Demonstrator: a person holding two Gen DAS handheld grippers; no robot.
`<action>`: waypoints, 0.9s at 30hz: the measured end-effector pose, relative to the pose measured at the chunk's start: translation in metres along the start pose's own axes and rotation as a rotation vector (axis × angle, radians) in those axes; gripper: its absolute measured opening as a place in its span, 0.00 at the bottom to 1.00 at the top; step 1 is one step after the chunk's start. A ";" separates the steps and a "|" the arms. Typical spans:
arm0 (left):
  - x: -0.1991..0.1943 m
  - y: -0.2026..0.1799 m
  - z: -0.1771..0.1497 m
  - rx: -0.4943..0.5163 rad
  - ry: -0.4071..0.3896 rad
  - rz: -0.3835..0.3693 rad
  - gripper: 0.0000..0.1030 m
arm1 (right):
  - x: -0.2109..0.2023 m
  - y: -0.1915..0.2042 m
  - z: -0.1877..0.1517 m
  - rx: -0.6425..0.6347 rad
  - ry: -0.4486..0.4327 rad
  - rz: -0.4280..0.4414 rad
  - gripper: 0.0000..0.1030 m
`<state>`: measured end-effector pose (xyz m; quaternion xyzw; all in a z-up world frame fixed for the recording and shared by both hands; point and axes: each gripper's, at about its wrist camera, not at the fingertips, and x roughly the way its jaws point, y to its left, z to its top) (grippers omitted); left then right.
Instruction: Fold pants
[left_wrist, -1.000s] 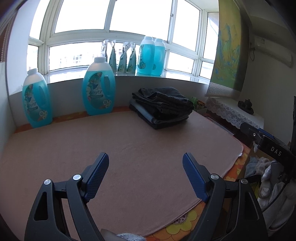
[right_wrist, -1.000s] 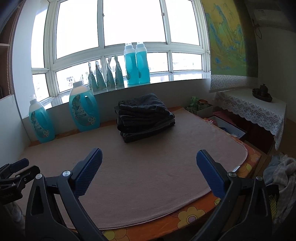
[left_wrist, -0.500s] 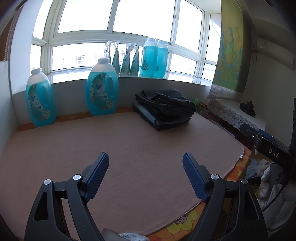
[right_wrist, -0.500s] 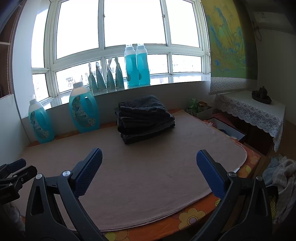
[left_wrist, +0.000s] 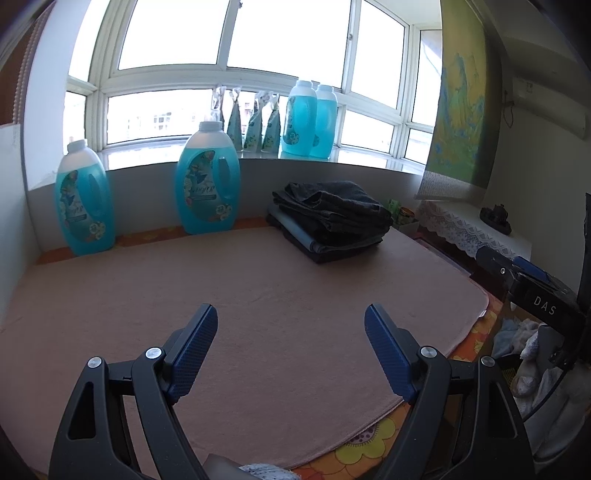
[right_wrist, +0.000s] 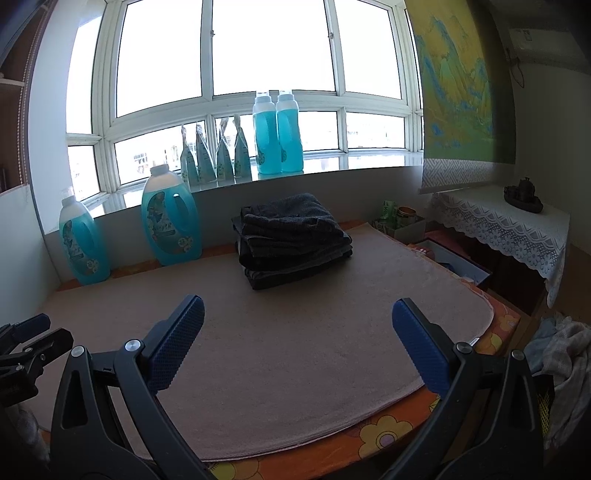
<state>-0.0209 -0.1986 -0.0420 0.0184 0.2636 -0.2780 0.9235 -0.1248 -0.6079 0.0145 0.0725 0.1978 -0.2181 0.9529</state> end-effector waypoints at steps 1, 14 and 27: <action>-0.001 0.000 0.000 -0.001 0.000 0.001 0.80 | 0.001 0.000 0.000 0.001 0.000 0.002 1.00; -0.001 0.001 0.001 0.003 -0.007 0.012 0.80 | 0.001 0.002 0.000 -0.003 0.003 0.001 1.00; -0.001 0.001 -0.002 0.012 -0.016 0.023 0.80 | 0.002 0.002 0.000 -0.004 0.003 0.003 1.00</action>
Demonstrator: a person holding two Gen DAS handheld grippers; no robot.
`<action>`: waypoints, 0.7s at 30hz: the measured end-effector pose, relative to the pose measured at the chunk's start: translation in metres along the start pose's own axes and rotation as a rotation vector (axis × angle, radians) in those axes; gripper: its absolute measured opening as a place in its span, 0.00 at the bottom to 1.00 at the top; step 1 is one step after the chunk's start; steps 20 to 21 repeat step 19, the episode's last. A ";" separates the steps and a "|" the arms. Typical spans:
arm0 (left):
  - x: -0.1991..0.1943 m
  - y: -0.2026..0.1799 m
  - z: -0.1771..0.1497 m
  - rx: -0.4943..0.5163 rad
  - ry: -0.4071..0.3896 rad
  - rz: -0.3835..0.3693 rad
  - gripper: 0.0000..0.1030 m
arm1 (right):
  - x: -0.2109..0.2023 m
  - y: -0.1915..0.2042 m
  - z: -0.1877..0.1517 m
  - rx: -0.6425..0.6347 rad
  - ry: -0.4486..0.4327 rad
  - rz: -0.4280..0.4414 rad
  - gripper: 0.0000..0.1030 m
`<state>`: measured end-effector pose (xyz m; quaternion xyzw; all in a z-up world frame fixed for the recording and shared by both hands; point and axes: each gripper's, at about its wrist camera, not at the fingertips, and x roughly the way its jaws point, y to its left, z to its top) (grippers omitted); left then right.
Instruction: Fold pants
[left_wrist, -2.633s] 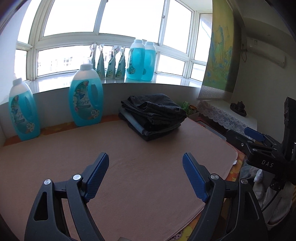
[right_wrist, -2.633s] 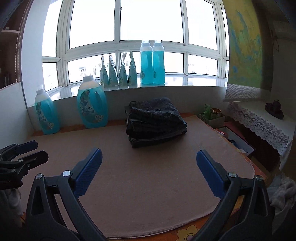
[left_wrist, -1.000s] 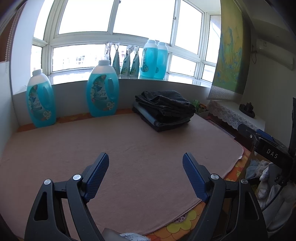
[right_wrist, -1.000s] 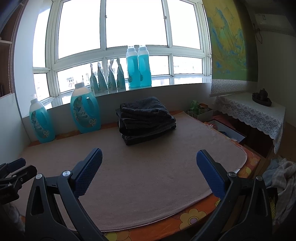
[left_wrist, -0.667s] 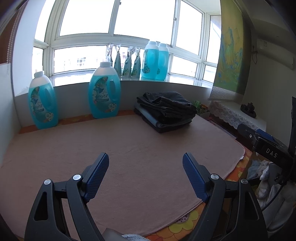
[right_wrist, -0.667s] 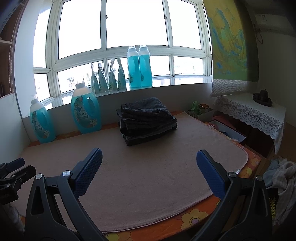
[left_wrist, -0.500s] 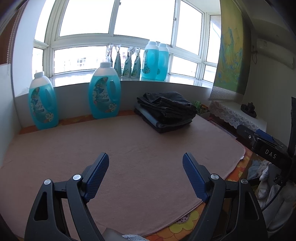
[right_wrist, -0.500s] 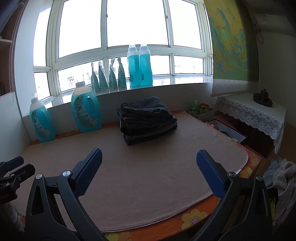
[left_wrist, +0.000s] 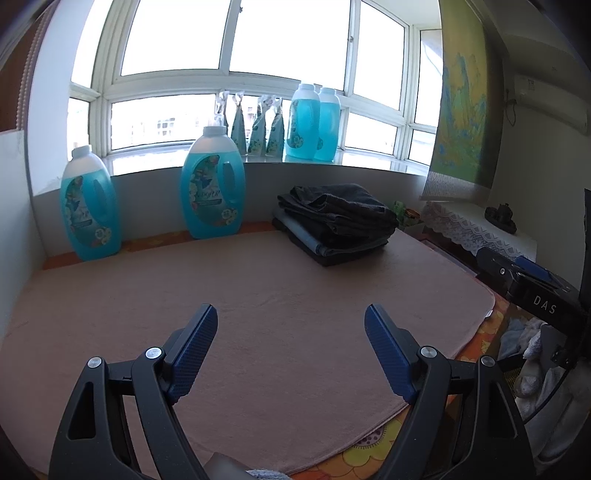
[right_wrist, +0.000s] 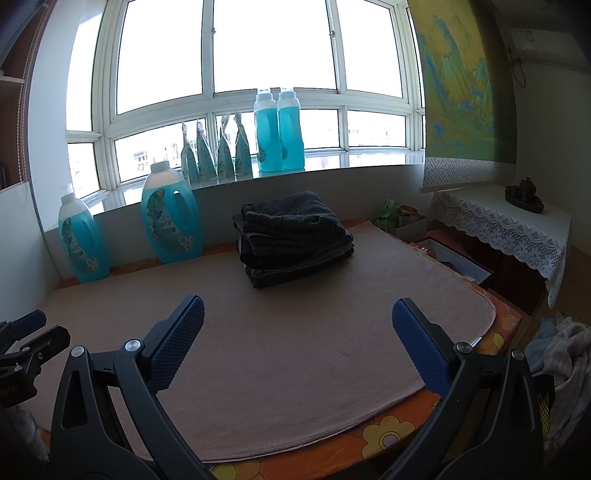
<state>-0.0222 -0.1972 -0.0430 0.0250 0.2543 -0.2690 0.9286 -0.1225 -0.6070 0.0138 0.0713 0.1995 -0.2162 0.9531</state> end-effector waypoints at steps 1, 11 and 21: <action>0.000 0.000 0.000 0.001 0.001 -0.001 0.80 | 0.000 0.000 0.000 -0.001 -0.001 -0.001 1.00; 0.000 -0.003 0.000 0.010 -0.007 -0.008 0.80 | 0.000 0.000 0.000 -0.001 0.000 -0.002 1.00; 0.001 0.000 -0.001 -0.007 0.004 -0.016 0.80 | 0.001 0.001 -0.001 0.000 0.000 -0.002 1.00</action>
